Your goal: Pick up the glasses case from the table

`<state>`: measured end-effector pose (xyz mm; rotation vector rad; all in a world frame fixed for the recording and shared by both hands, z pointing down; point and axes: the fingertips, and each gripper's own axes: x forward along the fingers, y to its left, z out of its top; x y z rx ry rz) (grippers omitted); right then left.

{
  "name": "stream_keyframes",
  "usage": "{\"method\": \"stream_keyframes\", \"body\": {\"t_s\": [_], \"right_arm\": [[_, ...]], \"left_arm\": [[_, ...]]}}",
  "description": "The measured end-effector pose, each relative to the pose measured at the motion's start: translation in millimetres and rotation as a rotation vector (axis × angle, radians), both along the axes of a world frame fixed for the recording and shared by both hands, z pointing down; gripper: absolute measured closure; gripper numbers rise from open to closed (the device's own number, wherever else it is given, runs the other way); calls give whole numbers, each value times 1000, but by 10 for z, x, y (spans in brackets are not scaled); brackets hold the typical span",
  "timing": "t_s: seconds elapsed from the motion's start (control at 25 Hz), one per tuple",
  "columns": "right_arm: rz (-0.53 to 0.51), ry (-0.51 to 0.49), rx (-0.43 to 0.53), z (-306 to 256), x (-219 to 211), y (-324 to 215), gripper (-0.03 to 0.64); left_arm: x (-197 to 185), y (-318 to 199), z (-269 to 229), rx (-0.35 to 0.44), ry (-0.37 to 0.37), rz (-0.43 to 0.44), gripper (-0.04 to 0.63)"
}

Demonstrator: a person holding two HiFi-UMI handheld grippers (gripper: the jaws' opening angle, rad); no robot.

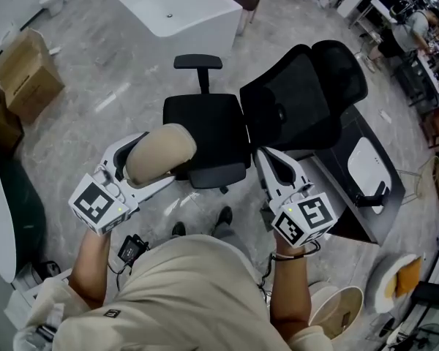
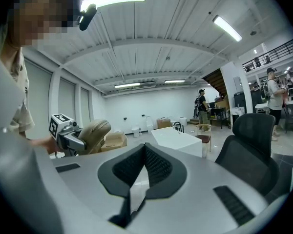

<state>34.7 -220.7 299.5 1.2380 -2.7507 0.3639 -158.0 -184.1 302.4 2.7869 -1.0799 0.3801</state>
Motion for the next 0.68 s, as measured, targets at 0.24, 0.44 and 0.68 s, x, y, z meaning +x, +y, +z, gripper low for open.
{"method": "stream_keyframes", "body": {"t_s": [0.24,0.44,0.68], "right_arm": [[6,10,7,-53,-76,93,595],[13,15,9,-51,-79,153,595],[29,21,14,-73,-91,204,595]], "left_arm": [[-97,101,-13,0,1,0,181],[-126,119,-39,53,2,11,181],[-141,137,-44,54,10,24,181]]}}
